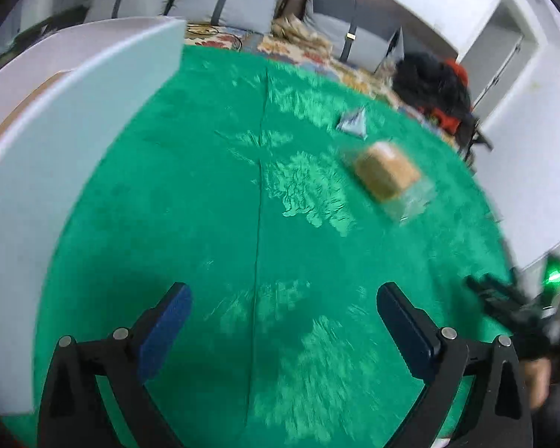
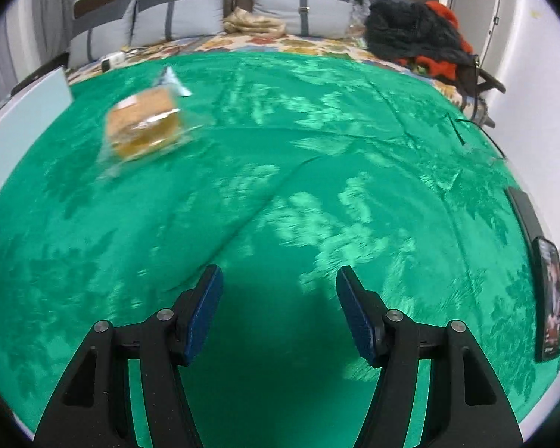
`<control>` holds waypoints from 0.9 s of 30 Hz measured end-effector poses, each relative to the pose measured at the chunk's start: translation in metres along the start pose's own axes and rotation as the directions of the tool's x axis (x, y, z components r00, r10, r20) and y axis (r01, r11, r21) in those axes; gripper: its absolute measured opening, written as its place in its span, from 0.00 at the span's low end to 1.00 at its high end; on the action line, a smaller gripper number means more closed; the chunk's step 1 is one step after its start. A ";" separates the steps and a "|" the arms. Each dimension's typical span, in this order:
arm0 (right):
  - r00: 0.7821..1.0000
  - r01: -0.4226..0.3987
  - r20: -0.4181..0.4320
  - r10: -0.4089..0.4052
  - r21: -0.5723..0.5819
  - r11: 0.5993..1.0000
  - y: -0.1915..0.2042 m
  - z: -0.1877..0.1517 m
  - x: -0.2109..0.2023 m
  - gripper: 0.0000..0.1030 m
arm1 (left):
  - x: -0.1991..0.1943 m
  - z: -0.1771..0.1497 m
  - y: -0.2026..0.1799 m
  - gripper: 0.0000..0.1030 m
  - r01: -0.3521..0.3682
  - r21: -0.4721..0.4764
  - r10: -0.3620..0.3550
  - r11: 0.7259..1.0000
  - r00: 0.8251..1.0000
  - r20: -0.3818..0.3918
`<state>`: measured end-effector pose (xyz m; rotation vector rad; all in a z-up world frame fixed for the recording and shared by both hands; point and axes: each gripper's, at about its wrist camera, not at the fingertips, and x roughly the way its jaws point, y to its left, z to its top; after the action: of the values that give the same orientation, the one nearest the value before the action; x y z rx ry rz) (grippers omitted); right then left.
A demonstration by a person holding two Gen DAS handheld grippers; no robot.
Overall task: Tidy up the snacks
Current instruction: 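Release the sausage and bun into the white box with both grippers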
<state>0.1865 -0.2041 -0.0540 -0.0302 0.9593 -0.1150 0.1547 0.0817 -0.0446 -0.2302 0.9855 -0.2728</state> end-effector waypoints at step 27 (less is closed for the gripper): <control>1.000 -0.026 0.015 0.025 0.066 0.997 -0.016 -0.002 0.018 0.85 | 0.066 0.013 -0.003 1.00 -0.240 0.190 0.235 0.952 0.971 0.046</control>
<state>0.1940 -0.2223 -0.0682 0.0423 0.9407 -0.1233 0.1999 0.0581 -0.0889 0.0645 0.9467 -0.1439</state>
